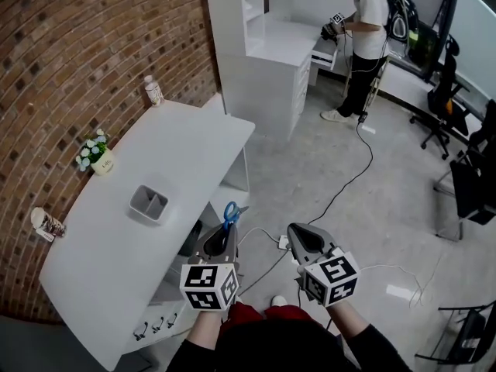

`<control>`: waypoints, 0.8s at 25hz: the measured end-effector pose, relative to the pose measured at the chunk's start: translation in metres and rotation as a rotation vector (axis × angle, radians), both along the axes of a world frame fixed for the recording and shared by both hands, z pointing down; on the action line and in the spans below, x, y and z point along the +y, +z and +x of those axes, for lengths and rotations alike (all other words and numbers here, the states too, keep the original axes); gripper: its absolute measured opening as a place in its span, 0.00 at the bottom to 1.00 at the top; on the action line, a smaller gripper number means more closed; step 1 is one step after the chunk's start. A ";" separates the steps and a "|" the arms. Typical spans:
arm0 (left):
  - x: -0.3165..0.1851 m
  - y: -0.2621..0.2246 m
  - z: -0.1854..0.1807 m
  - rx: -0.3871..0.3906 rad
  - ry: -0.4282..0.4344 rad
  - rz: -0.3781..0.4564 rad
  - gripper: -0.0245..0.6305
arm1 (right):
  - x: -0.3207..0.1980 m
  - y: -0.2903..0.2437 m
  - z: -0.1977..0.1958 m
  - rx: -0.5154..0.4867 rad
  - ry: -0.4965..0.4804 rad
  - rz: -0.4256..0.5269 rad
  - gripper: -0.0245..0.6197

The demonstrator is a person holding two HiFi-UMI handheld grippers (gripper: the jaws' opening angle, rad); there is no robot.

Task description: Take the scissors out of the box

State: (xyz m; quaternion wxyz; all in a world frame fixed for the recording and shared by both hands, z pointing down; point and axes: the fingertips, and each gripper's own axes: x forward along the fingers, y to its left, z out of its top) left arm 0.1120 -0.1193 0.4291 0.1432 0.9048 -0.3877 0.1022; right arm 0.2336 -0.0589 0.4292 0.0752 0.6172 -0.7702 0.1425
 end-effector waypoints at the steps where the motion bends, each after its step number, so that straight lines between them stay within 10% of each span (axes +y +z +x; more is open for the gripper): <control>1: 0.003 0.000 0.006 -0.002 0.004 0.000 0.08 | 0.003 0.000 0.005 -0.001 0.002 0.001 0.05; 20: 0.049 0.023 0.078 -0.044 0.085 -0.049 0.08 | 0.054 0.011 0.071 -0.014 0.063 -0.023 0.05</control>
